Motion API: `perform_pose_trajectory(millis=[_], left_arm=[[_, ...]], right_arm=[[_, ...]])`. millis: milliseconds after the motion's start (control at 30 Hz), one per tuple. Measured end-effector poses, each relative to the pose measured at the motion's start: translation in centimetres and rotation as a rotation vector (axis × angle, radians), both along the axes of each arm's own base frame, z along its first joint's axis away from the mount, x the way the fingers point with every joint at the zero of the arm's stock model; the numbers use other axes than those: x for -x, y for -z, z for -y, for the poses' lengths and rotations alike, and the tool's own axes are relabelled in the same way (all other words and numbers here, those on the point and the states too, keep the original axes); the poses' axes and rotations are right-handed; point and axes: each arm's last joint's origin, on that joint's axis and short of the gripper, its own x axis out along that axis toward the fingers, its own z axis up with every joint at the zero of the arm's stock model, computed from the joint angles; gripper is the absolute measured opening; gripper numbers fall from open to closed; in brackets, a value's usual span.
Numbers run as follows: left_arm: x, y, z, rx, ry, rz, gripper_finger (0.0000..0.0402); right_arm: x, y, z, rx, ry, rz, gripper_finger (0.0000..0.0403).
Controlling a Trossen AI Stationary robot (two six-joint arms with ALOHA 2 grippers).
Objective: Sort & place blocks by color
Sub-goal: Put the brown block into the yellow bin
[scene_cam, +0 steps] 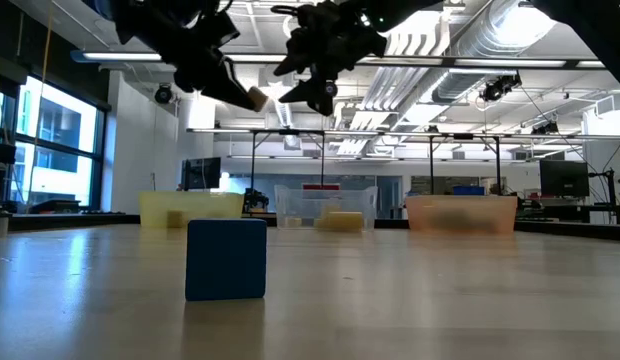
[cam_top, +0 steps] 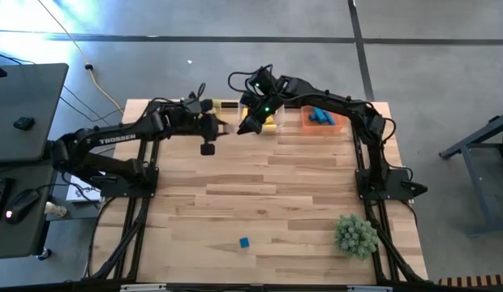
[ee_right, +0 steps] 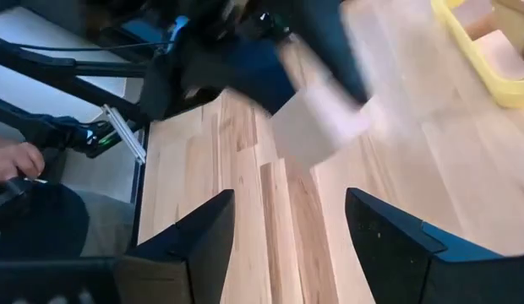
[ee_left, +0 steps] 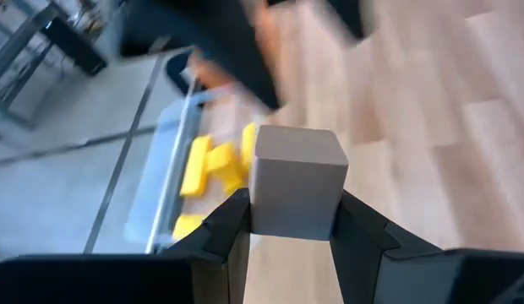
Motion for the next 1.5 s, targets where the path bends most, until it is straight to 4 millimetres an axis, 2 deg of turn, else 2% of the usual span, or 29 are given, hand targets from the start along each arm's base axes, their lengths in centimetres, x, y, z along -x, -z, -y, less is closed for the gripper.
perform_pose_trajectory(millis=[400,500,733,1133,1333,1500], left_arm=[[4.9,0.5,-5.9,0.050,-0.325,-0.021,0.0104],[5.7,1.4,-7.3,0.110,-0.412,-0.026,0.0104],[6.5,4.8,-9.9,0.274,-0.557,-0.083,0.0104],[6.7,7.6,-11.5,0.384,-0.652,-0.121,0.0121],[6.8,8.0,-11.5,0.426,-0.701,-0.114,0.0129],[6.9,8.1,-11.4,0.453,-0.707,-0.119,0.0153]], right_arm=[[-0.5,0.0,-0.6,0.063,0.035,-0.009,0.0213],[-0.6,0.0,-0.8,0.090,0.054,-0.019,0.0213],[-0.9,0.1,-1.3,0.073,0.125,-0.061,0.0213],[-1.4,0.1,-2.8,0.048,0.112,-0.072,0.0213],[-1.9,0.1,-4.1,0.095,0.060,-0.059,0.0213],[-2.1,0.2,-4.7,0.149,0.091,-0.076,0.0214]])
